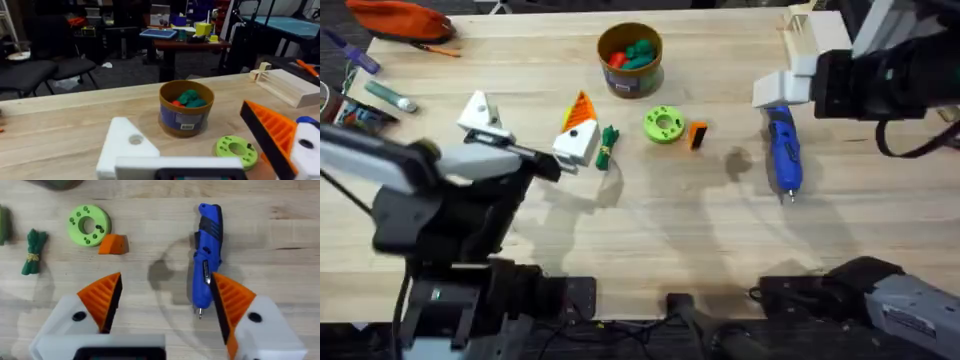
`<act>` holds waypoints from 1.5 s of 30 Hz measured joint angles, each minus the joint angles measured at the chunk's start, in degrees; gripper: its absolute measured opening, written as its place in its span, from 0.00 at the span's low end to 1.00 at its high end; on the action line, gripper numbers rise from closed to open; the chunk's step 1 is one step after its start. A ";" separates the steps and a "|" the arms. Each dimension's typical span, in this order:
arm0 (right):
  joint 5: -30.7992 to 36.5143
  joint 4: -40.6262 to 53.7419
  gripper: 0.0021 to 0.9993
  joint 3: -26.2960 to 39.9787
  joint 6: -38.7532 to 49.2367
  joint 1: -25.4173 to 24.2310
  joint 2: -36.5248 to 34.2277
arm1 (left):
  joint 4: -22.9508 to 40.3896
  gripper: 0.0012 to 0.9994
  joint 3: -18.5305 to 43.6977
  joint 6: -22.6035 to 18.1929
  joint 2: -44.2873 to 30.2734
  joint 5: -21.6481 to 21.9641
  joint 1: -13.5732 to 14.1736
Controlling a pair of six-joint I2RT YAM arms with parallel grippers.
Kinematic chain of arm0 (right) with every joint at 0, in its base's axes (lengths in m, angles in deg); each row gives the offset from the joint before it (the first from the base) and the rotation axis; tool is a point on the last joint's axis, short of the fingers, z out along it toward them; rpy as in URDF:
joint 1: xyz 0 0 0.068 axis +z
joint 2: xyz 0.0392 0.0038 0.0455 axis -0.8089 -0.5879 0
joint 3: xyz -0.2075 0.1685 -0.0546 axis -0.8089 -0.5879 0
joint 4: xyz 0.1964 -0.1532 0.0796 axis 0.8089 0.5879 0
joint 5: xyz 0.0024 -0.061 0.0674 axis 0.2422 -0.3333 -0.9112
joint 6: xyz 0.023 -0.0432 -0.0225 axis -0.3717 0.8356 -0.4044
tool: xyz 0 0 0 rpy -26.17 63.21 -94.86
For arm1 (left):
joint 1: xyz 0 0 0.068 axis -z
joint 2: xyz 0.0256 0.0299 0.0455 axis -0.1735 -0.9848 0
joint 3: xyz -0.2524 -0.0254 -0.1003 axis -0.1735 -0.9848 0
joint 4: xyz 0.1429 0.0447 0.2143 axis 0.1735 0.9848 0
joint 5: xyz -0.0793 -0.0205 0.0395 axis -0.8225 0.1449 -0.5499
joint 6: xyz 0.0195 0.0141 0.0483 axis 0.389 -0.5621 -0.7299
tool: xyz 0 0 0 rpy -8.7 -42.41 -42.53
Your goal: Pick up the gripper from the table and insert it into the empty holder that is missing its gripper. Then pick up a screw, insert it into the mounting hole, and use the screwdriver to tighten it. Finally, clean up the table by picking up the vegetable and placing it into the bucket.
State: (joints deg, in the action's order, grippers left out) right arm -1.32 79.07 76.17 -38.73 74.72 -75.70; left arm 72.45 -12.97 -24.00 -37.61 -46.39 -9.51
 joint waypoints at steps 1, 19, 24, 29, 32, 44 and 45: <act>0.00 0.02 0.99 0.00 0.00 0.00 0.00 | 1.35 0.99 0.00 0.02 2.00 -0.09 -0.04; 0.00 0.00 0.99 0.00 0.00 0.00 0.00 | 6.12 0.99 -8.42 0.01 14.97 -6.09 -0.04; 0.00 0.00 0.99 0.00 0.00 0.00 0.00 | 6.36 0.99 -8.76 0.02 14.97 -7.18 -0.04; 0.00 0.02 0.99 0.00 0.00 0.00 0.00 | 5.73 0.99 -8.76 0.02 14.97 -10.90 -0.04; 0.00 0.00 0.99 0.00 0.00 0.00 0.00 | 6.40 0.99 -8.76 0.02 14.99 -15.70 -0.04; 0.00 0.00 0.99 0.00 0.00 0.00 0.00 | 11.25 0.99 -8.59 -0.35 14.98 -33.66 -0.04; 0.00 0.00 0.99 0.00 0.00 0.00 0.00 | 11.46 0.99 -8.57 -0.81 14.97 -34.73 -0.04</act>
State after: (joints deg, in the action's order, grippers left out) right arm -1.32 79.07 76.17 -38.73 74.72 -75.70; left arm 83.90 -21.54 -24.81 -22.64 -81.12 -9.54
